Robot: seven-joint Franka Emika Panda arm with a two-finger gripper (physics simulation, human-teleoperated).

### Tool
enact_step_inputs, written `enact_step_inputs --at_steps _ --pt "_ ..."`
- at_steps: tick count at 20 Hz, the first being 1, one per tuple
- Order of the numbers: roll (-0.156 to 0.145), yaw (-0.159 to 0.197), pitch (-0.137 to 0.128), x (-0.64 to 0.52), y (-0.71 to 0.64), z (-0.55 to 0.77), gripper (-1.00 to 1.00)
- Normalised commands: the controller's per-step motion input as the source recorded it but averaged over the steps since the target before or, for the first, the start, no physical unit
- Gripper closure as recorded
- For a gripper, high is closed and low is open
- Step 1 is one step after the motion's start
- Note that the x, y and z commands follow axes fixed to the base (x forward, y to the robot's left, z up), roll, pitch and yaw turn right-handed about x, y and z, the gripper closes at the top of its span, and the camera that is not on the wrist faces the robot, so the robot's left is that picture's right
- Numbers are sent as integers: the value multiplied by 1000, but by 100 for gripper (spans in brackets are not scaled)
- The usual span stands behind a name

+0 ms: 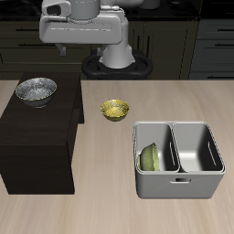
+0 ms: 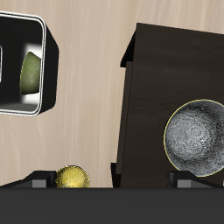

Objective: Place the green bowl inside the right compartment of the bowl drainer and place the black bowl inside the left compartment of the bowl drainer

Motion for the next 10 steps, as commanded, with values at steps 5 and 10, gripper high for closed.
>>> enact_step_inputs --at_steps 5,10 --pt "-12 -65 4 55 -472 40 -100" --pt "-28 -37 -25 10 -313 72 -100"
